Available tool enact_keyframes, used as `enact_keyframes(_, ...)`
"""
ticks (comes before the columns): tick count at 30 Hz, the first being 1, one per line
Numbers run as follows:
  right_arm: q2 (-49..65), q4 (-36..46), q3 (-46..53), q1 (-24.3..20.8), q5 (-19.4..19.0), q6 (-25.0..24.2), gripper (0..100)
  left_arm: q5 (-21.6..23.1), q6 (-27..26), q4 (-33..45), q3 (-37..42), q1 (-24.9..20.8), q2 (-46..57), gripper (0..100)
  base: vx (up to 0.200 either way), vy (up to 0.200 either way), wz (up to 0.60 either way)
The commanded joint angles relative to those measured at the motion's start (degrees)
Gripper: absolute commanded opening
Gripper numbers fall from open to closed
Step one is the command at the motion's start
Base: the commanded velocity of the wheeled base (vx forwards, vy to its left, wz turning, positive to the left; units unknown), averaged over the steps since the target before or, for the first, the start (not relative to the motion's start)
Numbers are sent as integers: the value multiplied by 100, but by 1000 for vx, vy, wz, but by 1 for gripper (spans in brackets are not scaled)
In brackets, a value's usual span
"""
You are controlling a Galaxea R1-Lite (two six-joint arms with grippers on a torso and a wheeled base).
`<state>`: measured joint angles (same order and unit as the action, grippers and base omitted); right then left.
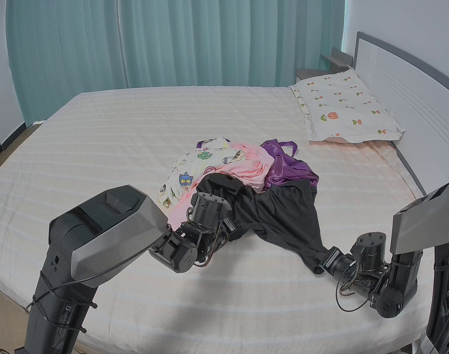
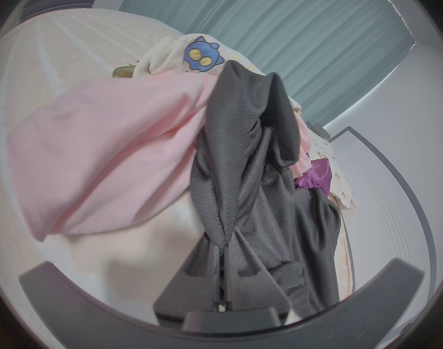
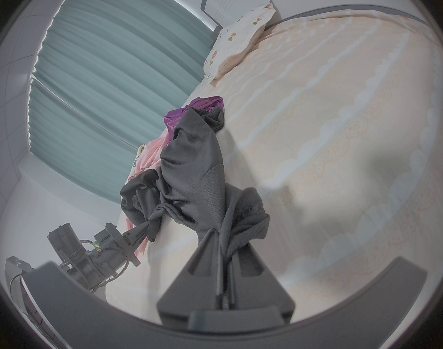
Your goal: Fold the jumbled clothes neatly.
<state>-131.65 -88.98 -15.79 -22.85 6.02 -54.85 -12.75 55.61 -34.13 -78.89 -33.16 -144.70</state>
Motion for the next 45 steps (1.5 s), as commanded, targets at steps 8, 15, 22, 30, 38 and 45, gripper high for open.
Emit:
enact_keyframes(8,2003,-85,-249,-475,-215,378,0,291,477,-23,2211,-490,3106,0,0,0,0)
enact_keyframes(15,4156,513,-1102,-484,-734,958,0,159,-200,-58,2492,-938,4996,0,0,0,0)
enact_keyframes(22,4956,1524,-1023,-537,-1042,949,0,-465,-578,-23,2773,-710,5681,0,0,0,0)
enact_keyframes(30,4112,1445,-311,-836,-1050,932,0,-500,-525,-32,3810,-683,5620,0,0,0,0)
enact_keyframes(38,4033,1445,-126,-844,-1015,941,0,-474,-174,-32,4355,-692,5628,0,0,0,0)
enact_keyframes(45,4033,1445,164,-844,-1024,905,0,-483,37,-23,4663,-745,5681,0,-86,0,0)
